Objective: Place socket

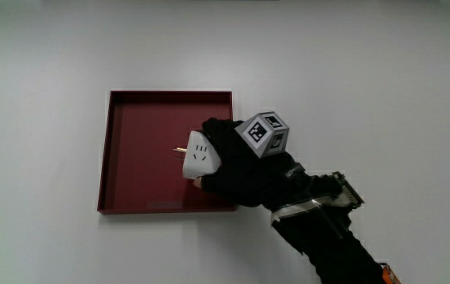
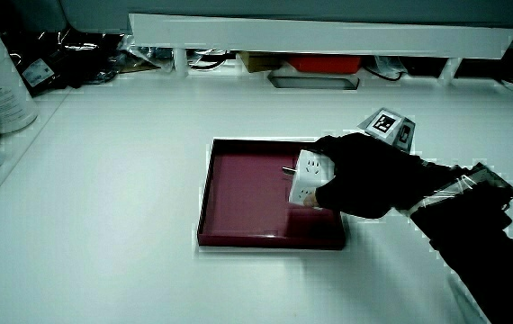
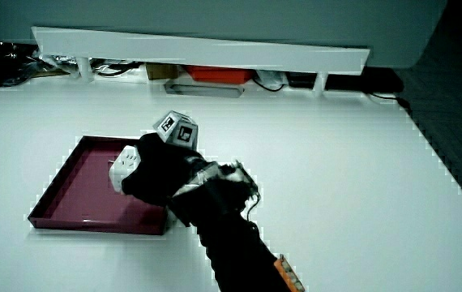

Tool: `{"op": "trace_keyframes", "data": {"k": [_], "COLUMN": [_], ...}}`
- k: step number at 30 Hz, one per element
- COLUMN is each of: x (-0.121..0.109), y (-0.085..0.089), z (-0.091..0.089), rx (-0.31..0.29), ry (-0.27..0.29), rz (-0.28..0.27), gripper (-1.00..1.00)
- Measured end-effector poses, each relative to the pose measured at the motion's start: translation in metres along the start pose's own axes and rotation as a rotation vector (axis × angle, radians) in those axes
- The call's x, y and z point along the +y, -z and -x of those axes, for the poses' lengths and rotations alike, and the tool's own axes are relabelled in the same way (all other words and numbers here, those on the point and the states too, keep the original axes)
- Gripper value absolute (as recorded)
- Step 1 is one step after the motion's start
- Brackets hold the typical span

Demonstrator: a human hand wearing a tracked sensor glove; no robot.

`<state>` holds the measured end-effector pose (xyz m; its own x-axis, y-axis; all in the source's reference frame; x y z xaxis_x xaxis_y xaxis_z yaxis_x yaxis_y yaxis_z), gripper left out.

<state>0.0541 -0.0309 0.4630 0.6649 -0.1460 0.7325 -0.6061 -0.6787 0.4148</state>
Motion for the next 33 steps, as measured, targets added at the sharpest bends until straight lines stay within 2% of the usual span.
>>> {"op": "trace_keyframes", "data": {"k": [3,4,6,8,10,16,17,19,23,26,33], "x": [0.007,0.01,0.014,0.019,0.022,0.033,0.032,0.033,0.037,0.038,0.039], "y": [0.007,0.01,0.014,0.019,0.021,0.032,0.031,0.034,0.041,0.043,0.044], "z": [0.004,0.003,0.002,0.001,0.003,-0.007,-0.004,-0.006,-0.013,-0.017,-0.017], "rx": [-0.028,-0.031,-0.027,-0.01,-0.014,-0.005,0.007,0.019,0.004,0.026,0.028], "ry": [0.024,0.016,0.026,0.025,0.031,0.058,0.045,0.059,0.075,0.078,0.094], "rz": [-0.001,0.013,0.018,0.044,0.035,0.065,0.063,0.076,0.09,0.086,0.094], "gripper": [0.0,0.0,0.0,0.0,0.0,0.0,0.0,0.0,0.0,0.0,0.0]}}
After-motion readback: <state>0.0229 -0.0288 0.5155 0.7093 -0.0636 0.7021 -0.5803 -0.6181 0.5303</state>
